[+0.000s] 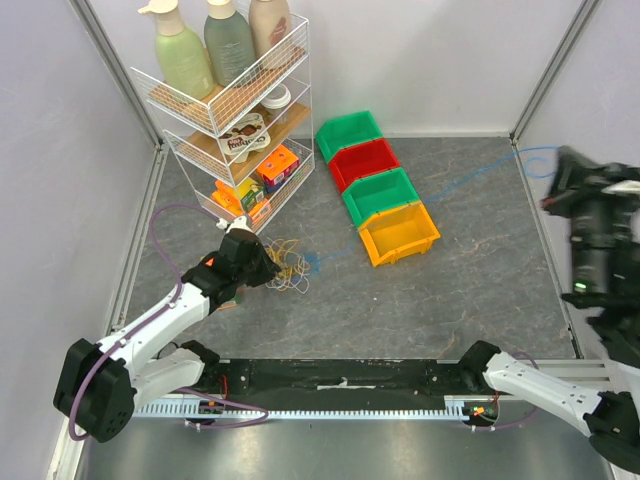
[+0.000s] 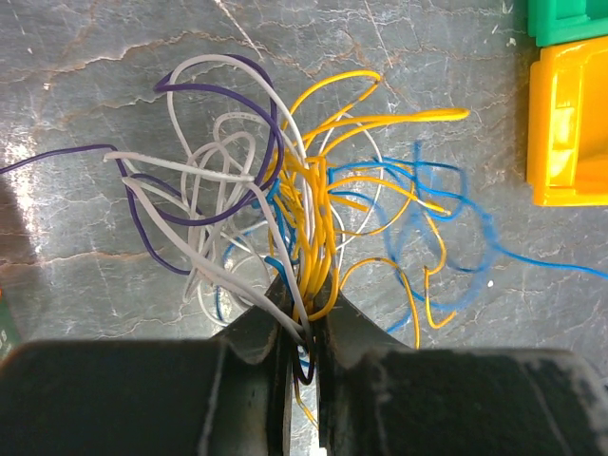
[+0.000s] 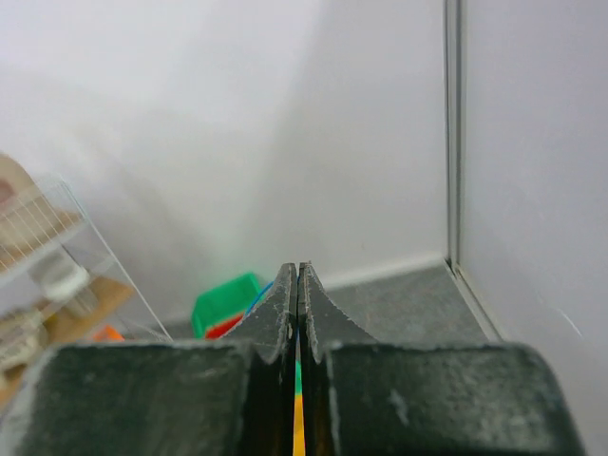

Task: Untangle the cables

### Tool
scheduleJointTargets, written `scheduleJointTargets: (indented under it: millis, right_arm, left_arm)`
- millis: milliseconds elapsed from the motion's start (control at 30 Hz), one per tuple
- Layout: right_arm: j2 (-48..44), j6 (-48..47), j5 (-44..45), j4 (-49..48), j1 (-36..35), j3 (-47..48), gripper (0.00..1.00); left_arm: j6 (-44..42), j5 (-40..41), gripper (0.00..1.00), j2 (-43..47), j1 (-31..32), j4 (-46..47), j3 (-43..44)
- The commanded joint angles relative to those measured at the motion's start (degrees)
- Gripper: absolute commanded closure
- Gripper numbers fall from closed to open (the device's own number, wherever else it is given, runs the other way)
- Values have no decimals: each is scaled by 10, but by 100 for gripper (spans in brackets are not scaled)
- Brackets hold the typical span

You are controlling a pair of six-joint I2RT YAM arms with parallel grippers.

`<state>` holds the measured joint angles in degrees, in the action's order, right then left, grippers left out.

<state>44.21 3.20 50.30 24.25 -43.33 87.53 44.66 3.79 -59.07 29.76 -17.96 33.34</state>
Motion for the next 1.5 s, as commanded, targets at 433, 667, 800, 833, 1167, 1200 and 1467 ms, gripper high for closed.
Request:
scheduleJointTargets:
  millis: [433, 667, 800, 833, 1167, 1200, 1467]
  right_arm:
    - [-42, -37, -21, -62, 0, 37, 100]
    - [-3, -5, -14, -72, 0, -66, 100]
    - [47, 3, -10, -73, 0, -75, 100]
    - [56, 3, -18, -79, 0, -73, 100]
    - [185, -5, -56, -108, 1, 29, 100]
    - [192, -6, -61, -108, 1, 48, 100]
    - [228, -56, -68, -117, 1, 174, 100]
  left_arm:
    - [10, 44, 91, -8, -1, -5, 2]
    - [10, 17, 91, -19, -1, 10, 7]
    - [8, 7, 91, -25, -1, 13, 11]
    - [7, 5, 91, -25, -1, 13, 11]
    - [9, -12, 91, -26, -1, 24, 12]
    - [8, -12, 91, -25, -1, 24, 11]
    - [11, -20, 91, -18, -1, 32, -1]
